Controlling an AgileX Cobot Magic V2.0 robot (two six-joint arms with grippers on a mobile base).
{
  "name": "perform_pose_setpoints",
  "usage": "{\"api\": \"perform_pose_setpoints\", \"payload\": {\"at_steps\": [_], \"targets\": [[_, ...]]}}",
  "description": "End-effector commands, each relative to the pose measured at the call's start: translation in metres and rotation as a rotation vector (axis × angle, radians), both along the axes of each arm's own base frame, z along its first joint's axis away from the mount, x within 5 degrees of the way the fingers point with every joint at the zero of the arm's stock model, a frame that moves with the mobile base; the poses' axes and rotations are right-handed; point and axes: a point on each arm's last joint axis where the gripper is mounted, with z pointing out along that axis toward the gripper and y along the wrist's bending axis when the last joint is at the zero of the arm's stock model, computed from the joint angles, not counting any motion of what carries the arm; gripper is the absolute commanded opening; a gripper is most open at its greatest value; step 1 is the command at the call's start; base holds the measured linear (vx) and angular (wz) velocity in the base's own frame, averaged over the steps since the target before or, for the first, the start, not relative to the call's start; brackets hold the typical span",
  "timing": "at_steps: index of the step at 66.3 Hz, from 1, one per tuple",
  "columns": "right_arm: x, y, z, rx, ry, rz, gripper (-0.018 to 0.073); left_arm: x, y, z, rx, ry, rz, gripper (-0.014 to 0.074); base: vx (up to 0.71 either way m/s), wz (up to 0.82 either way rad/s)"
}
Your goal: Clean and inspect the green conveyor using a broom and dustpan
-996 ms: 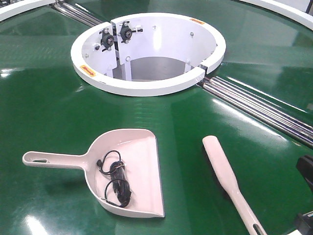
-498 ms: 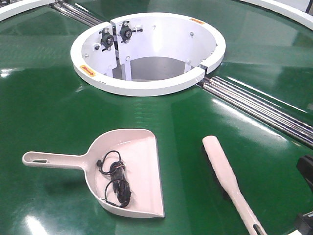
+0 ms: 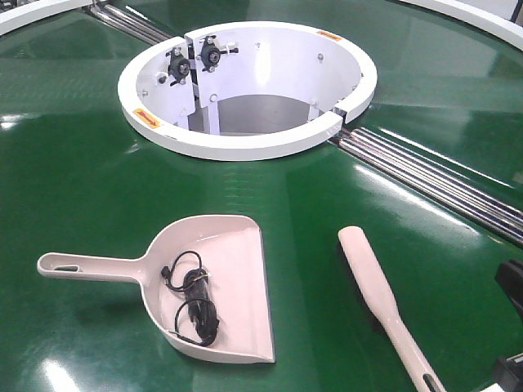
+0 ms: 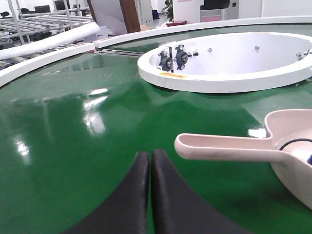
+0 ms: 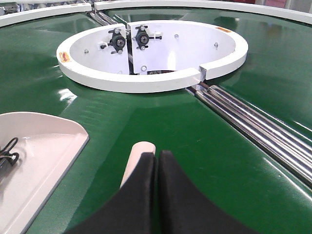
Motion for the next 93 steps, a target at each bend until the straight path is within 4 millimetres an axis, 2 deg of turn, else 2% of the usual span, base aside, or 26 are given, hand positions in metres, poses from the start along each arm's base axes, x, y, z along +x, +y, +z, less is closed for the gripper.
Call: {"api": "perform_pose_setpoints", "payload": {"at_steps": [1, 38, 52, 63, 80, 93], "targets": [[0.002, 0.0, 0.015, 0.016, -0.093, -0.004, -0.0006, 0.0, 0.0, 0.0, -0.02, -0.072, 0.002, -0.0022, 0.0, 0.0], [0.002, 0.0, 0.015, -0.014, -0.101, -0.002, -0.0006, 0.0, 0.0, 0.0, -0.02, -0.072, 0.002, -0.0022, 0.0, 0.0], [0.003, -0.016, 0.014, 0.021, -0.105, -0.172, -0.0006, 0.0, 0.0, 0.0, -0.02, -0.072, 0.002, -0.0022, 0.0, 0.0], [-0.007, -0.025, -0.01, 0.062, -0.179, -0.277, -0.0006, 0.0, 0.0, 0.0, -0.02, -0.072, 0.002, -0.0022, 0.0, 0.0], [-0.026, -0.025, -0.065, 0.069, -0.228, -0.277, -0.0006, 0.0, 0.0, 0.0, -0.02, -0.072, 0.002, -0.0022, 0.0, 0.0], [-0.032, -0.025, -0.07, 0.047, -0.256, -0.272, -0.0006, 0.0, 0.0, 0.0, -0.02, -0.072, 0.002, -0.0022, 0.0, 0.0]]}}
